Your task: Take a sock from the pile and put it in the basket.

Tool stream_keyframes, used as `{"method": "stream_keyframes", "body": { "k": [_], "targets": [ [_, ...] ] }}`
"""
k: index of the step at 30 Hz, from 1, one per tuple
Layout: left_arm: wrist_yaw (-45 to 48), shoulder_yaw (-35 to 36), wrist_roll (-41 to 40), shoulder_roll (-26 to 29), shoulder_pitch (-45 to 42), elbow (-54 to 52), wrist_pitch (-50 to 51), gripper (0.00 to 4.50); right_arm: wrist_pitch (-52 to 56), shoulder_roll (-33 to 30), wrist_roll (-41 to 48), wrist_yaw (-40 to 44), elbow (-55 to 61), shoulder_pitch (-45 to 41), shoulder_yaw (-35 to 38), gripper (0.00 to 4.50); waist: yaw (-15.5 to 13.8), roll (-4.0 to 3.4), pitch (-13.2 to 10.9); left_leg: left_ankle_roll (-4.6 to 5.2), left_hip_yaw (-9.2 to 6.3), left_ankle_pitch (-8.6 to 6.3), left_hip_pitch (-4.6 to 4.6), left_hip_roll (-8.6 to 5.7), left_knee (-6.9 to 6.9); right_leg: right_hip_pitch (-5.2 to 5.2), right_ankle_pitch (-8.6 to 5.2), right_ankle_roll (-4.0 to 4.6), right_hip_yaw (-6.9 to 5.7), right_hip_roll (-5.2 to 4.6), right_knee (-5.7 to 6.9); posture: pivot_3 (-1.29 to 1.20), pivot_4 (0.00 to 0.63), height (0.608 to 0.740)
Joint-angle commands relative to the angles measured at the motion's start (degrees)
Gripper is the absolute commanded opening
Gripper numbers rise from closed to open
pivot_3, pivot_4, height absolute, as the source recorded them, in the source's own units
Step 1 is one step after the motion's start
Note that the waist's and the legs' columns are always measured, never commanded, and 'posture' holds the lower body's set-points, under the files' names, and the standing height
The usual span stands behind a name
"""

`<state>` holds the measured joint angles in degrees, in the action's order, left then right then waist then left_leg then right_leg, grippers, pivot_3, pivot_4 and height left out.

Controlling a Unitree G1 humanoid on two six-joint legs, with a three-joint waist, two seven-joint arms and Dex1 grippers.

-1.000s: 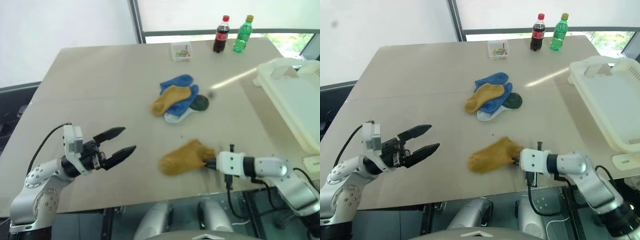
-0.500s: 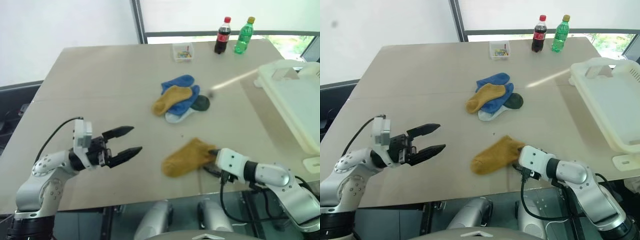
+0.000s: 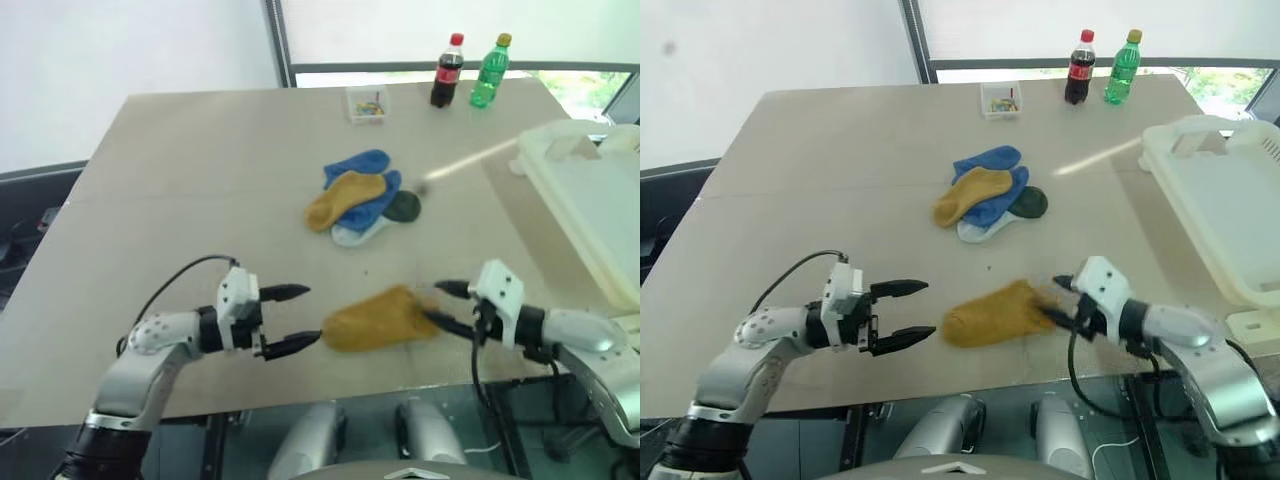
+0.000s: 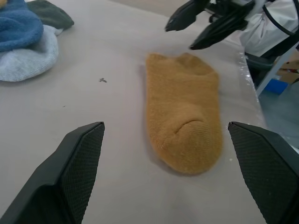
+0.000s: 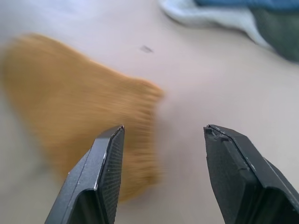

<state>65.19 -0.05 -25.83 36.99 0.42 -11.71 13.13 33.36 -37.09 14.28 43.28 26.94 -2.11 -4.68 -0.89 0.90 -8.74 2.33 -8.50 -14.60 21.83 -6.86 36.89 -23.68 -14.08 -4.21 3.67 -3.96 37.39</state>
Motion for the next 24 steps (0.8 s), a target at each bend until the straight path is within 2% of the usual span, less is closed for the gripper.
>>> {"method": "stream_keyframes", "body": {
  "k": [1,3,7,8,9,17,20,24],
  "targets": [
    [-1.06,-2.27,3.22,-0.39,-0.84,0.32,-2.27,4.5,-1.26,1.31,-1.78,-0.68,-2.09,-1.75,-3.5,2.75,0.06,-0.02,-0.01,-0.04,-0.01,0.02,0.04,-0.01,0.0,-0.03,0.0,0.0,-0.01,0.0,0.01,0.0,0.15,0.74],
    [-1.37,-3.29,4.42,-0.8,-0.77,0.68,-3.13,4.5,-1.63,1.65,-2.65,-0.8,-3.31,-2.35,-4.84,2.75,0.17,-0.03,-0.01,-0.04,0.02,0.03,0.1,-0.01,-0.01,-0.11,0.0,0.0,0.04,0.0,0.0,0.0,0.15,0.74],
    [-2.29,-4.36,5.79,-1.73,-1.02,1.16,-4.39,4.5,-2.95,1.2,-4.02,-0.45,-4.55,-2.03,-6.42,1.08,0.19,-0.02,0.0,-0.02,0.06,0.0,0.08,-0.01,-0.01,-0.09,0.0,0.0,0.08,0.01,-0.04,0.0,0.15,0.74],
    [-2.67,-4.68,6.21,-1.99,-1.14,1.22,-4.59,4.5,-3.25,1.05,-4.29,-0.54,-4.6,-1.78,-6.64,0.46,0.17,-0.02,0.0,0.01,0.06,-0.01,0.05,0.0,-0.01,-0.07,0.0,0.0,0.08,0.0,-0.02,0.0,0.15,0.74],
    [-3.21,-5.03,6.73,-2.24,-1.31,1.37,-4.8,4.5,-3.01,1.18,-4.2,-0.83,-4.44,-1.53,-6.54,0.04,0.14,-0.02,0.0,0.08,0.06,-0.05,0.03,-0.01,-0.01,-0.06,0.0,-0.01,0.07,0.01,0.0,0.0,0.15,0.74],
    [-6.69,-7.2,10.8,-4.58,-5.46,6.45,-5.7,4.5,-1.2,0.83,-5.86,-5.31,-3.95,0.19,-4.02,0.04,-0.03,-0.03,0.03,0.21,0.03,-0.14,-0.04,-0.02,0.2,0.03,0.01,-0.02,0.02,0.0,0.16,0.0,0.15,0.74],
    [-7.44,-8.6,12.63,-6.3,-9.2,10.59,-7.09,3.61,0.13,0.32,-6.67,-7.28,-3.88,0.51,-2.97,0.0,-0.2,-0.02,0.06,0.22,-0.02,-0.14,-0.06,-0.07,0.31,0.11,0.01,-0.03,-0.03,-0.02,0.19,0.0,0.15,0.74],
    [-7.02,-9.19,12.98,-7.67,-12.25,13.19,-7.99,1.83,1.18,-0.36,-6.06,-7.52,-1.58,1.81,-2.16,0.0,-0.22,-0.03,0.08,0.22,-0.03,-0.14,-0.05,-0.1,0.39,0.11,0.03,-0.06,-0.03,-0.04,0.24,0.0,0.15,0.74]
  ]
}}
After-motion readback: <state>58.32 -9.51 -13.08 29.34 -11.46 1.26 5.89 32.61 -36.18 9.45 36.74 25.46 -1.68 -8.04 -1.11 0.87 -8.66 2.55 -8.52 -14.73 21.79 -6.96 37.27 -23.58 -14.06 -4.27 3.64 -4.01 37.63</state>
